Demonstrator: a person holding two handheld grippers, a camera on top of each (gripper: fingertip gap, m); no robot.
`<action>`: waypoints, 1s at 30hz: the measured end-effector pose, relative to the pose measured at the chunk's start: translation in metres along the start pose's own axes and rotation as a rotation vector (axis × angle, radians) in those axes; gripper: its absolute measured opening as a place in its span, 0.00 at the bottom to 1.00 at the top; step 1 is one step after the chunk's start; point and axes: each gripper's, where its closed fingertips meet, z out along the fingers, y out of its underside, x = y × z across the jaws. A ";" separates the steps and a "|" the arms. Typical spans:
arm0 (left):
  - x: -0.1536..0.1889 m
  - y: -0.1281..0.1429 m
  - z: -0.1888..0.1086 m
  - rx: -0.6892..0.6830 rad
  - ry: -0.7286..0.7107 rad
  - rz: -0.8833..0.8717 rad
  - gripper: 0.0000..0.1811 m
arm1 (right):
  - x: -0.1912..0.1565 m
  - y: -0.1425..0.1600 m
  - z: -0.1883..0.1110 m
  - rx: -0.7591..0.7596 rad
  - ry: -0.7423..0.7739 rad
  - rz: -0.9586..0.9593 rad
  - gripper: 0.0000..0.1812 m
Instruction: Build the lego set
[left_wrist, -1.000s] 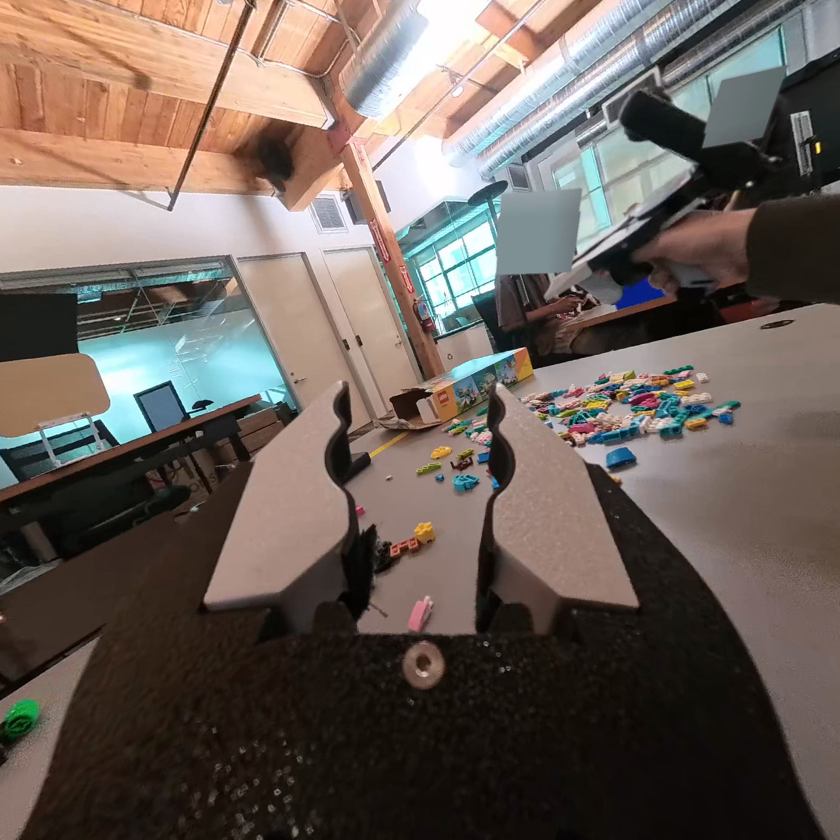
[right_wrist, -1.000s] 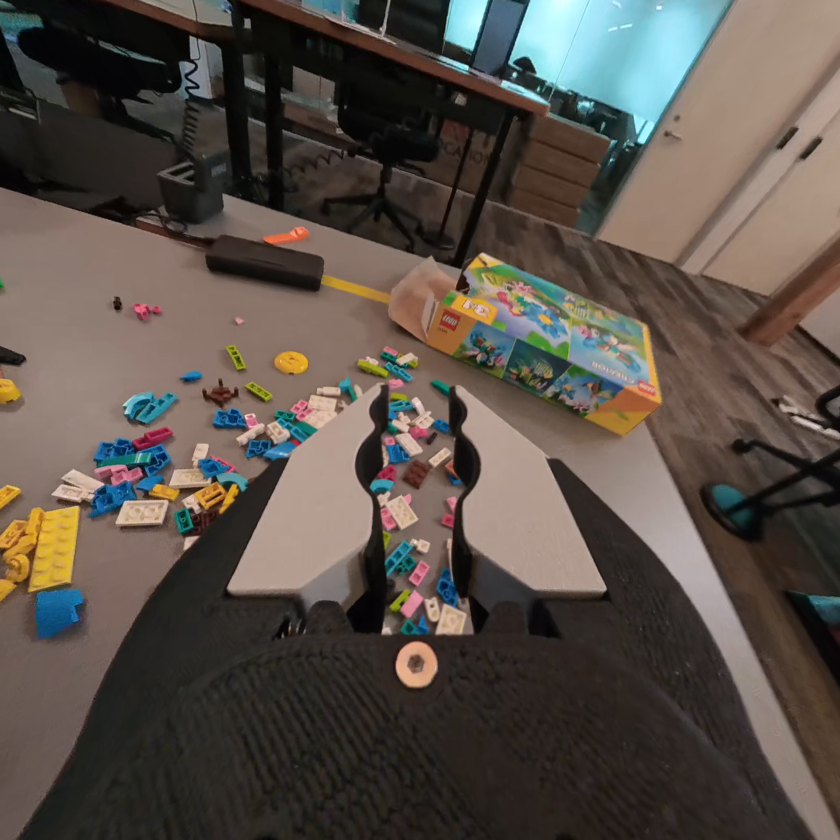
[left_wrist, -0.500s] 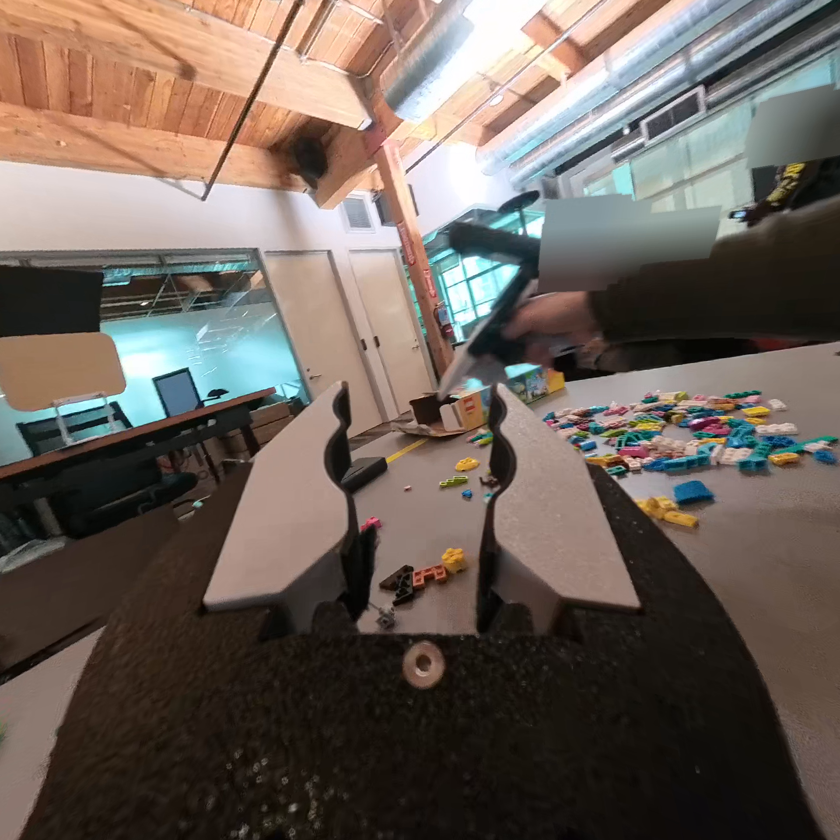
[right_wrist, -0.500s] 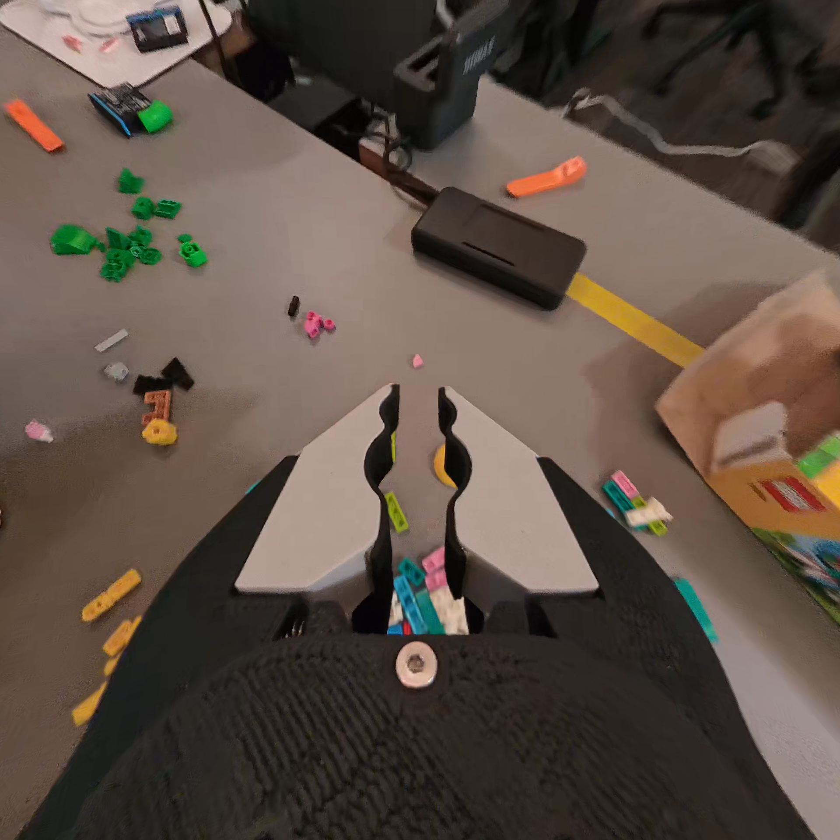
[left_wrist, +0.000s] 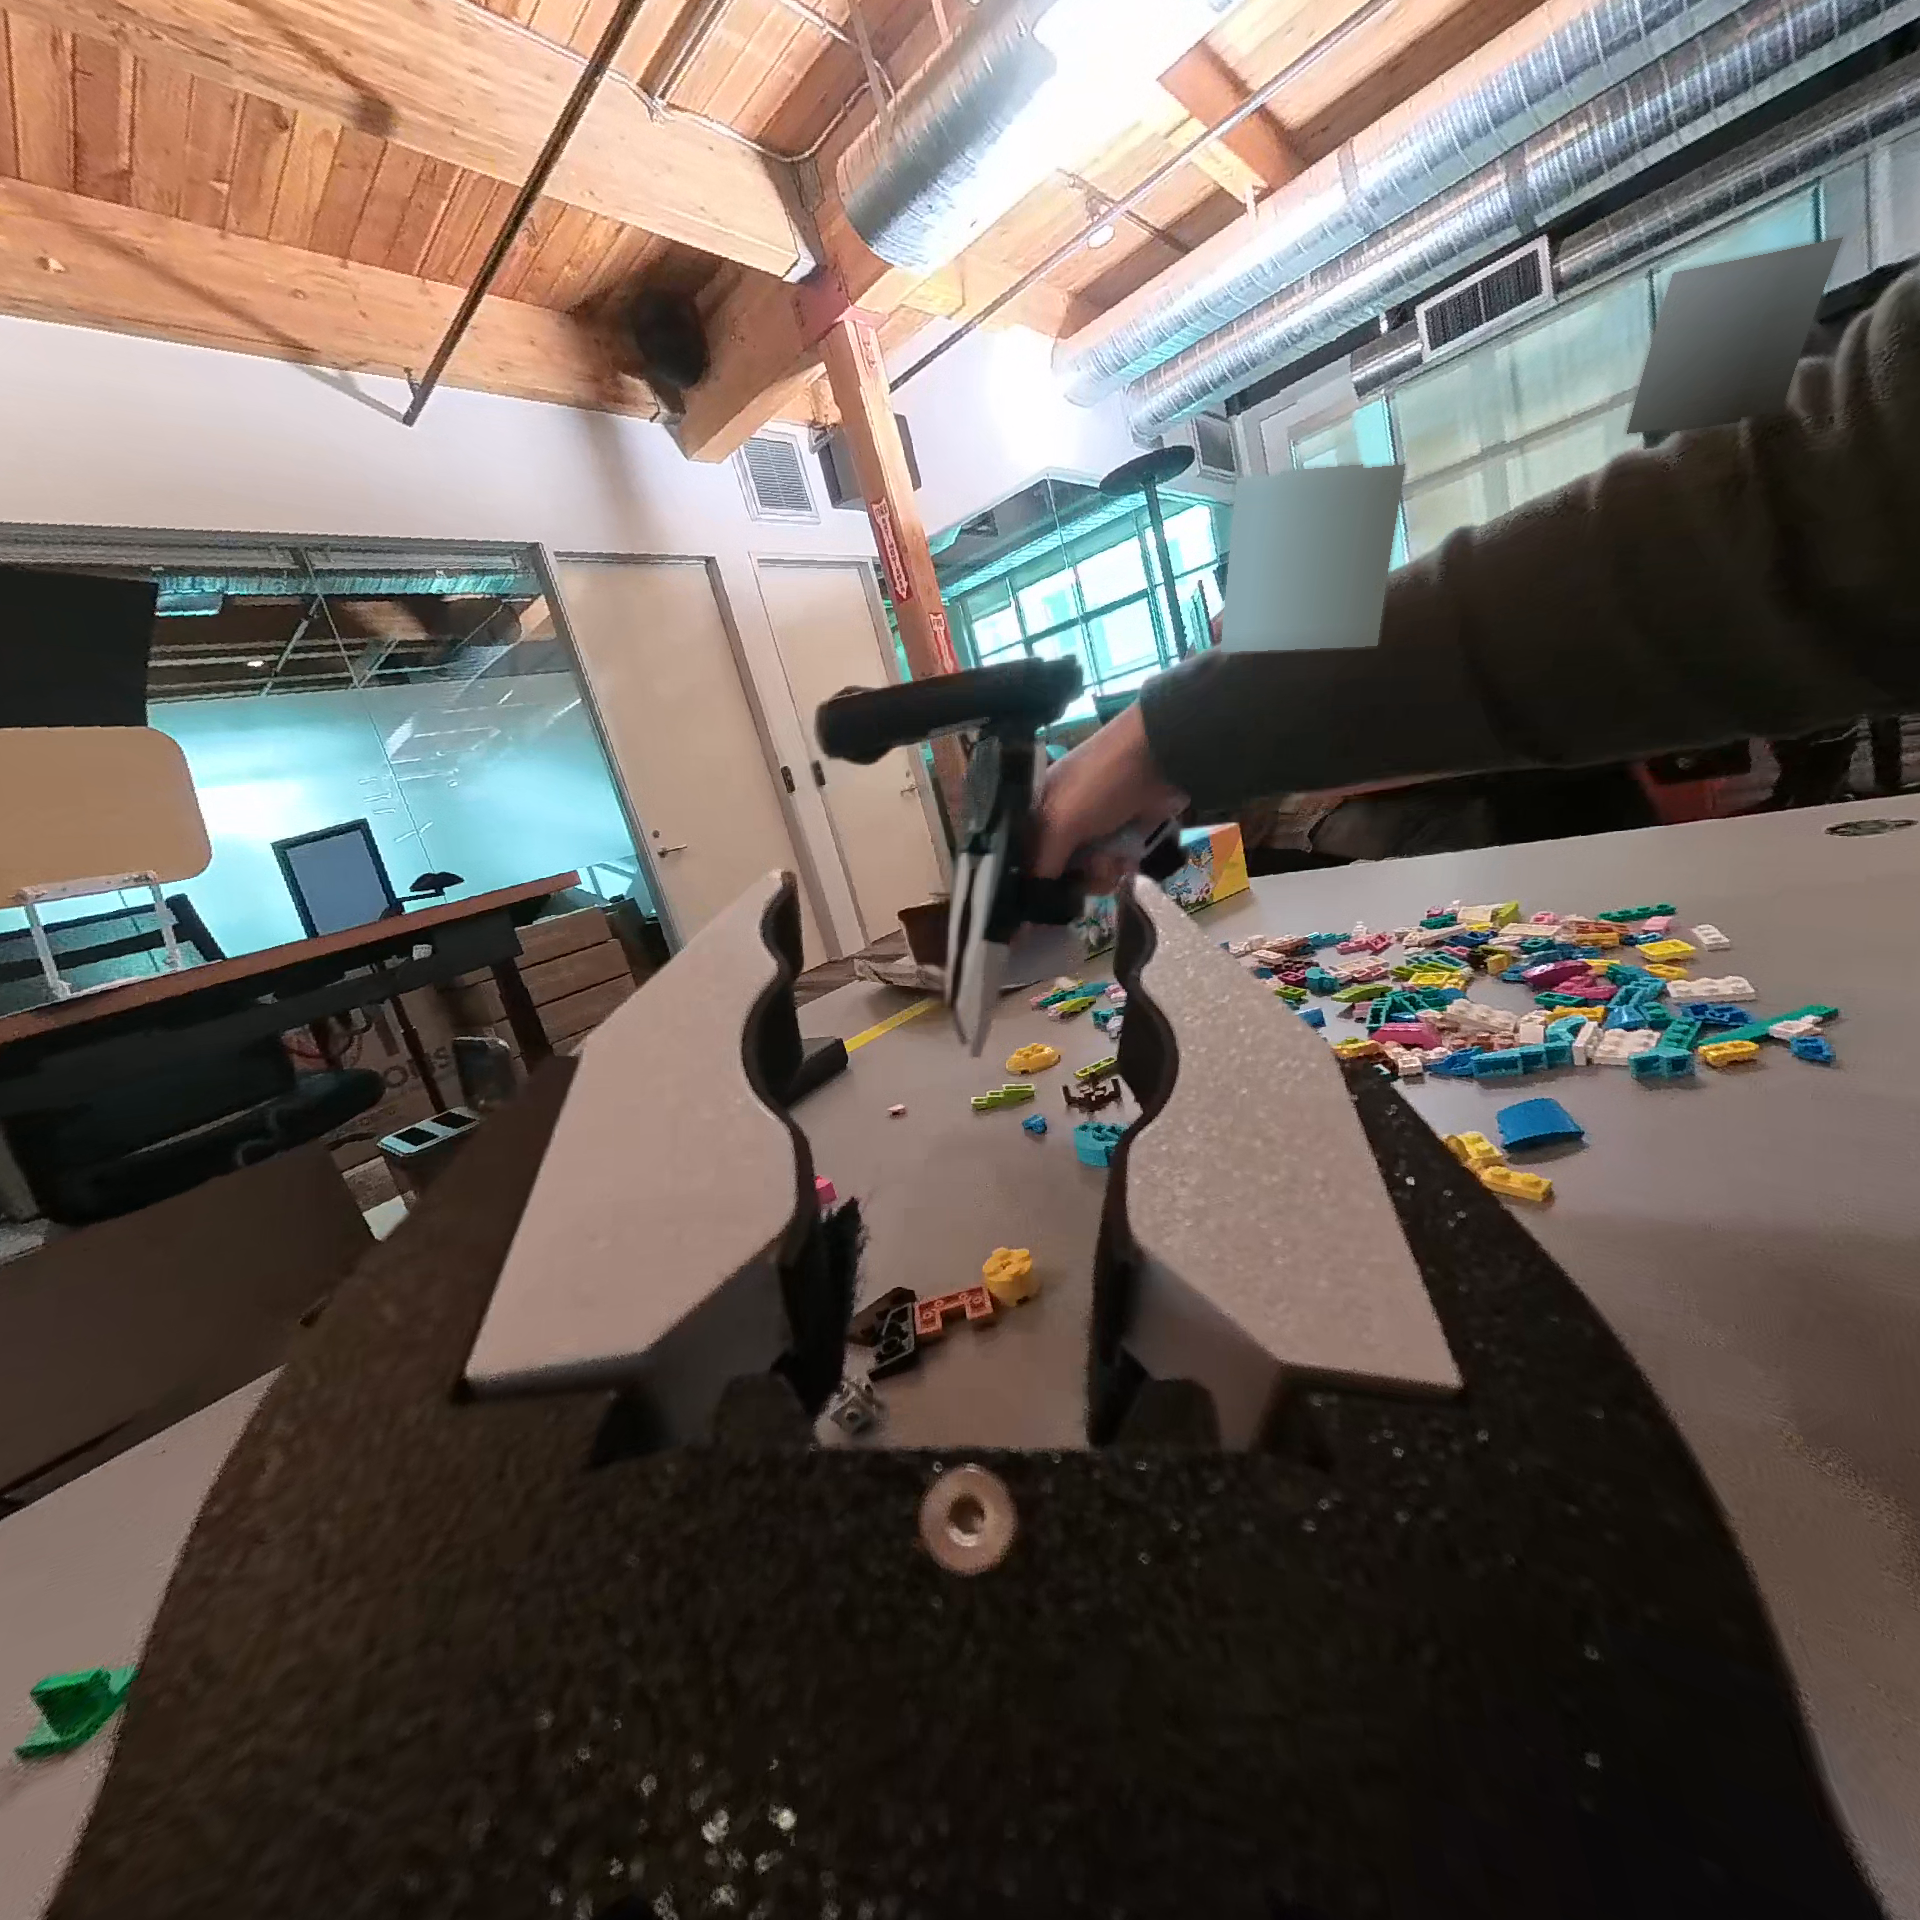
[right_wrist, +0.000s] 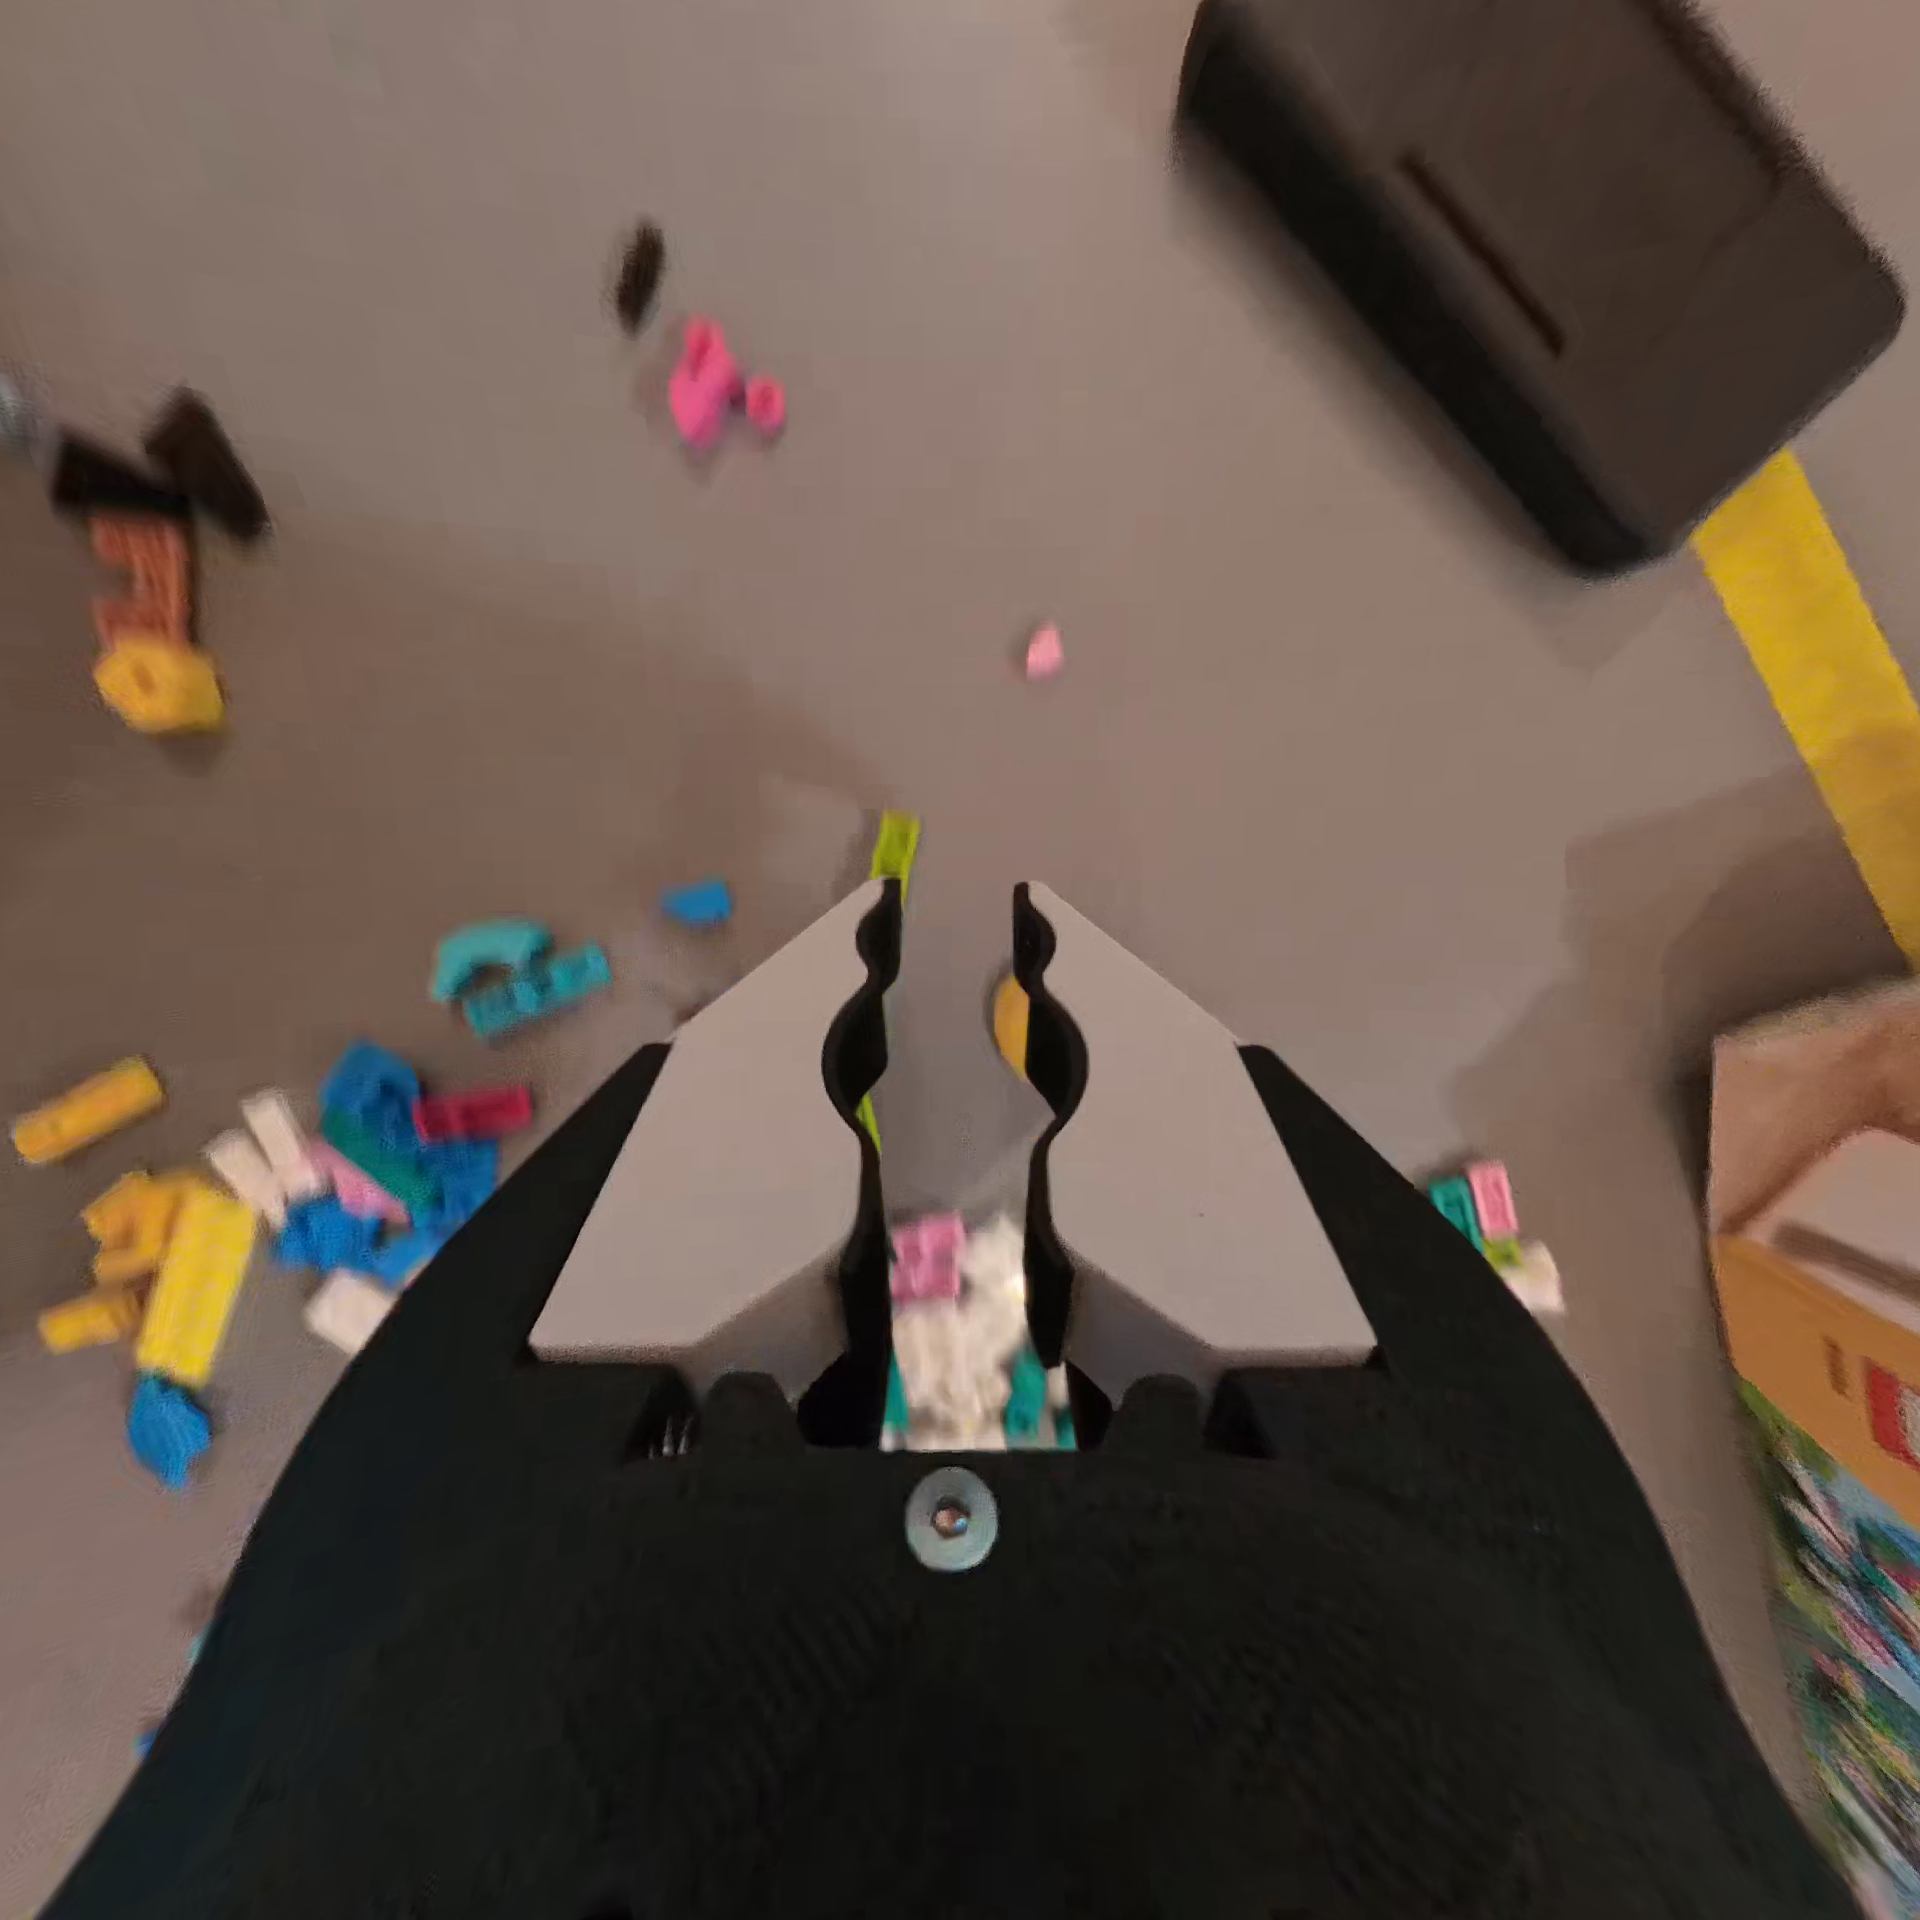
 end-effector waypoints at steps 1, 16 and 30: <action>0.000 0.000 0.000 -0.002 0.001 -0.002 0.32 | -0.001 0.014 -0.005 -0.048 0.007 -0.034 0.11; 0.005 0.004 0.003 -0.016 0.033 -0.029 0.31 | -0.046 0.082 -0.013 -0.162 -0.099 -0.071 0.10; -0.002 0.005 0.002 -0.028 0.018 -0.073 0.30 | -0.083 0.039 -0.035 0.007 0.107 -0.457 0.04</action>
